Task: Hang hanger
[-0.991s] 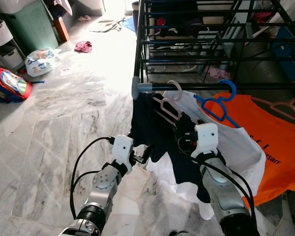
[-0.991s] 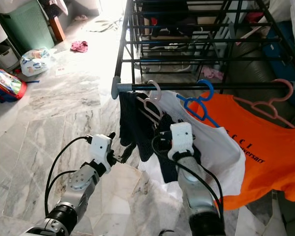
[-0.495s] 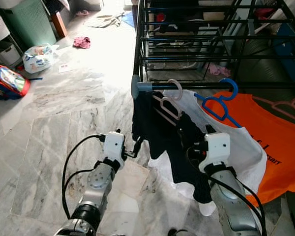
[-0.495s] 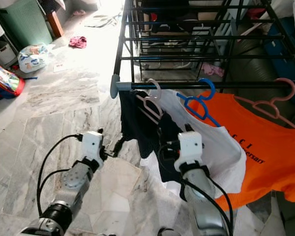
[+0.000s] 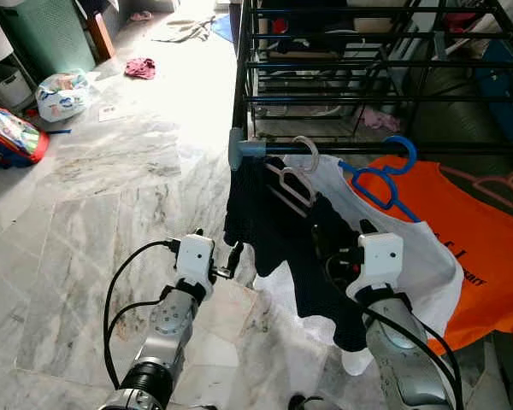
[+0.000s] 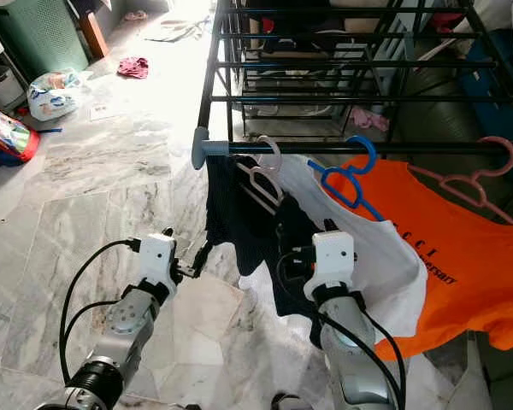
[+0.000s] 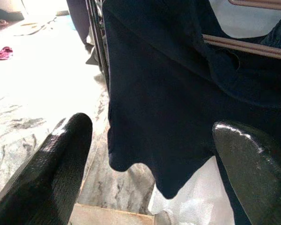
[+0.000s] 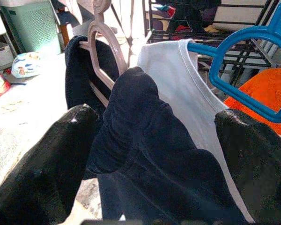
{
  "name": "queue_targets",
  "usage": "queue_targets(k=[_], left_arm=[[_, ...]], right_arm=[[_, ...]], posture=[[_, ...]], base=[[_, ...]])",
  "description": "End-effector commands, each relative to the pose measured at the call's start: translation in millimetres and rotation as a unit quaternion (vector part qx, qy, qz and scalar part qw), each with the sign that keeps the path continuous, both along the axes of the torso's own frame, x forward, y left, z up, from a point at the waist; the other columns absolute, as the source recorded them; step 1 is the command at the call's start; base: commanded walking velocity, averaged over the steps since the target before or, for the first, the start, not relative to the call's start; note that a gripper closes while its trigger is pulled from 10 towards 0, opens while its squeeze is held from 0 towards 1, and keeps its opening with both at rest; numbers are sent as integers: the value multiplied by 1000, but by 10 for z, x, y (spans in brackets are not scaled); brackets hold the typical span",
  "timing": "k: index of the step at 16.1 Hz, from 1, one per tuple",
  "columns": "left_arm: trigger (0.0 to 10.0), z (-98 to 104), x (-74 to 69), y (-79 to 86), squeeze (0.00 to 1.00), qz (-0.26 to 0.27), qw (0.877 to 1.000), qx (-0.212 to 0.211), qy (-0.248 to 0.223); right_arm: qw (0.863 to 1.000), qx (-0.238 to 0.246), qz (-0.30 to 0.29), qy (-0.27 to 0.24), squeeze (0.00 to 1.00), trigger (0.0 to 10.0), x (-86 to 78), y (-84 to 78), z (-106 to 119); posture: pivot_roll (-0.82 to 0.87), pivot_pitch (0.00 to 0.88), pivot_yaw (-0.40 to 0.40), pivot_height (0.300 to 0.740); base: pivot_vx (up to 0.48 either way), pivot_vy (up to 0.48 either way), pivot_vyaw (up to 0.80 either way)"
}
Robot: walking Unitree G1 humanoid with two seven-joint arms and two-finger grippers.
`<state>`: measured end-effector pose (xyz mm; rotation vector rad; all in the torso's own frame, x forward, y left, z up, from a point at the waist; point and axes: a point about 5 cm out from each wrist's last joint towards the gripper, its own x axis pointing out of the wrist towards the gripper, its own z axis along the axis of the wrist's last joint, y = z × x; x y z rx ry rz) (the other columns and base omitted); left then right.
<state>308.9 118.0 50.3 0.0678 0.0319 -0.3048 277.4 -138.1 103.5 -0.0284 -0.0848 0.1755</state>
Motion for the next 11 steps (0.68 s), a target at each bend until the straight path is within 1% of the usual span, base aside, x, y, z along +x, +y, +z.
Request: queue_targets(k=[1, 3, 4, 7, 8, 11], left_arm=[[10000, -42, -25, 30, 0, 3, 1000, 9, 10], [10000, -34, -13, 23, 0, 3, 1000, 12, 10], [10000, -31, -6, 19, 0, 3, 1000, 13, 11], [10000, -30, 2, 4, 0, 1, 1000, 13, 13], [10000, -26, 5, -11, 0, -1, 1000, 14, 12], [10000, -21, 11, -21, 0, -3, 1000, 13, 12]], right_arm=[[1000, 0, 2, -7, 169, 10000, 0, 21, 50], [1000, 0, 0, -7, 102, 10000, 3, 16, 53], [1000, -1, -2, -8, 75, 10000, 4, 11, 55], [1000, -2, -4, -8, 59, 10000, 8, -5, 57], [1000, -1, -6, -7, 27, 10000, 13, -11, 56], [1000, 0, -6, -6, 16, 10000, 24, -14, 54]], posture=[[-79, 165, 24, 740], [-83, 163, 26, 740], [-86, 161, 26, 740], [-88, 156, 27, 740], [-89, 155, 26, 740], [-86, 153, 26, 740]], base=[[0, 0, 0], [0, 0, 0], [-352, 0, 0], [-364, 0, 0], [-364, 0, 0], [-353, 0, 0]])
